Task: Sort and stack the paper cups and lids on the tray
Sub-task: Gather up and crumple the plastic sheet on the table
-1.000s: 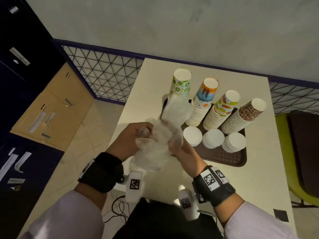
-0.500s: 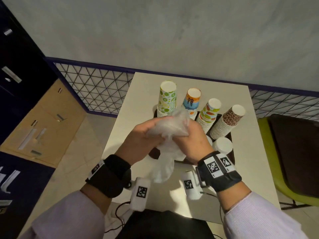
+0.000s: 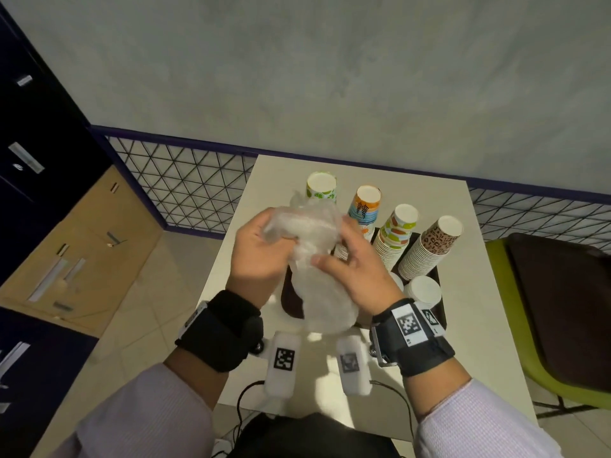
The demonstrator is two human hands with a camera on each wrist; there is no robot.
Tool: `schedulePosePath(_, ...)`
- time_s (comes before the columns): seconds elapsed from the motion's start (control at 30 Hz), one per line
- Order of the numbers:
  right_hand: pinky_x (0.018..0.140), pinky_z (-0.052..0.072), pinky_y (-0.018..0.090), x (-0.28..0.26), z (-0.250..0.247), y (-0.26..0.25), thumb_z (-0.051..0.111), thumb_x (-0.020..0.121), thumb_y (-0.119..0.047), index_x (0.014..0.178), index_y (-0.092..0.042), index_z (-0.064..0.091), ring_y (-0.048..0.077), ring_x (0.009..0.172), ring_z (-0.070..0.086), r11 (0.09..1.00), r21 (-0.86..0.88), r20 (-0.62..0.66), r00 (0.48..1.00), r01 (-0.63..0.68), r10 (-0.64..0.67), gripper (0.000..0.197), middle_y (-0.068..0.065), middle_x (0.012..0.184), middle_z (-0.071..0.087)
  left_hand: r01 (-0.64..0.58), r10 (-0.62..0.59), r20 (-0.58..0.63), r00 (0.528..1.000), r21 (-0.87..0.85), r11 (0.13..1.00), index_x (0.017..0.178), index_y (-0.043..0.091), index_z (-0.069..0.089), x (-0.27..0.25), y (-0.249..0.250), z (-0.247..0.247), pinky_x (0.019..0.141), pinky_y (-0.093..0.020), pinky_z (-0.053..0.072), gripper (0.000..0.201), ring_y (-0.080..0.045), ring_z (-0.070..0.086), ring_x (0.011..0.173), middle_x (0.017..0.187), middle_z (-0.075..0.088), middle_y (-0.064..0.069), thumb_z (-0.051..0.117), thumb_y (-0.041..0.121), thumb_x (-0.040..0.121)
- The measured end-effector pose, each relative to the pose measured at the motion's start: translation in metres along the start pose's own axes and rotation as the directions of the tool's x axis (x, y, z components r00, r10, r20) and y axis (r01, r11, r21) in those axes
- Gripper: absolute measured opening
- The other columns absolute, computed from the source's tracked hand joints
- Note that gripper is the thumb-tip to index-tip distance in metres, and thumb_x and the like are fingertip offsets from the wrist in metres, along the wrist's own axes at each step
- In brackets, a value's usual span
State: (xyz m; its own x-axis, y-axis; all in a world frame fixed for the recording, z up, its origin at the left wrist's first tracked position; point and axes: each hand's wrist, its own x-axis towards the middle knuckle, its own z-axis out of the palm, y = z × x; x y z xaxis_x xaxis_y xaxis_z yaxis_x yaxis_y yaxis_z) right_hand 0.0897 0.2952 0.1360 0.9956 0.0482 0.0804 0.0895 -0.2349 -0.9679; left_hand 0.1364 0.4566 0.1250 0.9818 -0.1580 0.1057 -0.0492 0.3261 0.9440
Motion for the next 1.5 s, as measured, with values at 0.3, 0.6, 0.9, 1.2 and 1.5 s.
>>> schedulePosePath(0.3,0.098,0.050,0.033,-0.005,-0.004,0.000,0.070,0.089,-0.011,0.127,-0.023,0.063,0.007,0.109,0.063,0.925,-0.341,-0.078,0.975,0.170,-0.208,0.040,-0.010,0.117,0.069,0.058,-0.012,-0.123,0.992,0.374,0.926,0.094,0.018,0.079,0.006,-0.026,-0.022,0.087,-0.054,0.061,0.030,-0.036,0.074,0.093,0.091,0.079,-0.009,0.065,-0.002,0.078)
schedulePosePath(0.6,0.088,0.052,0.025,0.010,-0.020,0.011,0.065,0.094,-0.001,0.106,-0.006,0.072,0.012,0.096,0.068,0.998,0.020,-0.193,0.979,0.067,-0.062,0.015,0.005,0.101,0.075,0.231,-0.336,0.395,0.855,0.290,0.929,0.082,0.022,0.079,-0.002,0.005,-0.005,0.065,-0.020,0.055,0.041,-0.008,0.070,0.074,0.076,0.073,0.004,0.067,-0.013,0.065)
schedulePosePath(0.9,0.073,0.059,0.031,-0.019,0.000,0.034,0.088,0.065,-0.028,0.119,-0.002,0.062,0.019,0.089,0.072,0.755,0.639,-0.067,0.966,-0.150,0.249,0.065,0.007,0.097,0.075,0.300,-0.310,0.431,0.847,0.093,0.949,0.129,0.002,0.064,-0.014,-0.010,0.019,0.100,-0.045,0.050,0.073,-0.027,0.065,0.117,0.123,0.069,-0.013,0.094,0.025,0.067)
schedulePosePath(1.2,0.068,0.052,0.041,-0.053,-0.018,0.028,0.058,0.090,-0.016,0.132,0.009,0.050,0.034,0.084,0.061,0.502,0.839,0.053,0.951,-0.208,0.304,0.050,0.029,0.109,0.057,0.048,-0.077,0.101,0.992,0.264,0.963,0.115,0.030,0.069,-0.019,-0.035,0.060,0.102,-0.058,0.054,0.037,-0.026,0.070,0.114,0.115,0.074,-0.003,0.074,0.019,0.080)
schedulePosePath(1.5,0.063,0.033,0.032,-0.083,-0.087,0.050,0.054,0.093,-0.002,0.115,-0.012,0.069,0.028,0.078,0.041,0.642,0.756,-0.209,0.884,-0.125,0.418,0.029,0.024,0.100,0.052,-0.491,-0.013,0.629,0.777,0.621,0.611,0.110,0.021,0.070,-0.029,-0.043,0.105,0.089,-0.025,0.045,0.023,-0.004,0.055,0.102,0.111,0.051,0.013,0.063,0.032,0.091)
